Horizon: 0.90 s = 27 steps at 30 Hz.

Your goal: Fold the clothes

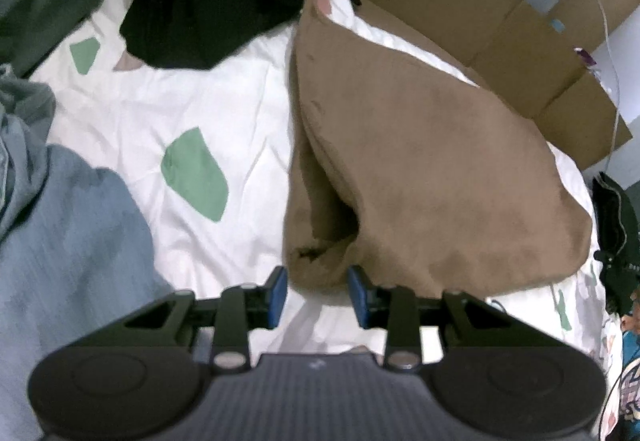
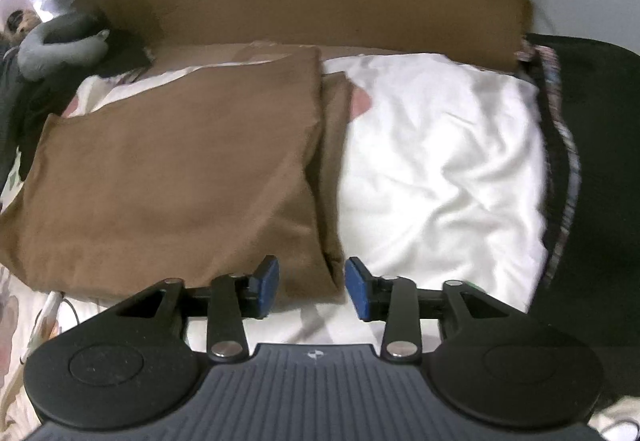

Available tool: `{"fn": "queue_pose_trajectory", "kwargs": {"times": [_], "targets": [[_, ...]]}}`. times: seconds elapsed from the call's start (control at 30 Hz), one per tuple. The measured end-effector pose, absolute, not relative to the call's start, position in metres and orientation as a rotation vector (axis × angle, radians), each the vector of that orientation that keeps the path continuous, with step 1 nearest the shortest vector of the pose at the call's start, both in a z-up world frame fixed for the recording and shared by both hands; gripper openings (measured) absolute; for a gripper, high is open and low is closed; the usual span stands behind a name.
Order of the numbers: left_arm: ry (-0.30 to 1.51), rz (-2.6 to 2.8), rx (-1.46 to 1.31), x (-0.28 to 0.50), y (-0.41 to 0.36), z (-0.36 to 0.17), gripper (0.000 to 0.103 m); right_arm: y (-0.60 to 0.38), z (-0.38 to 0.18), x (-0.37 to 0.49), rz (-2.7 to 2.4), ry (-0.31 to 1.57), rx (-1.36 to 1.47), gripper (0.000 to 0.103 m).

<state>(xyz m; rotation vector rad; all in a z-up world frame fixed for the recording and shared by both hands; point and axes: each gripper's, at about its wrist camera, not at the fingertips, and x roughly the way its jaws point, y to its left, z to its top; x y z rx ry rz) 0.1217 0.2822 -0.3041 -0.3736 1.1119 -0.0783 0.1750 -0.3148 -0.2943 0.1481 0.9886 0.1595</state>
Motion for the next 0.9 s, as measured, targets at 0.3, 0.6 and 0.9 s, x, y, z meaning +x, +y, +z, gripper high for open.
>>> {"fn": "queue_pose_trajectory", "kwargs": {"times": [0.3,0.6,0.9], "targets": [[1.096,-0.078,-0.397,0.119,0.285,-0.305,0.036,-0.319,-0.309,0.200,0.236,1.013,0.252,0.056],[1.077,-0.075,-0.419,0.124,0.287,-0.308,0.036,-0.328,-0.319,0.216,0.266,1.020,0.346,0.053],[1.073,-0.066,-0.423,0.121,0.290,-0.309,0.036,-0.341,-0.325,0.201,0.295,1.066,0.339,0.003]]}}
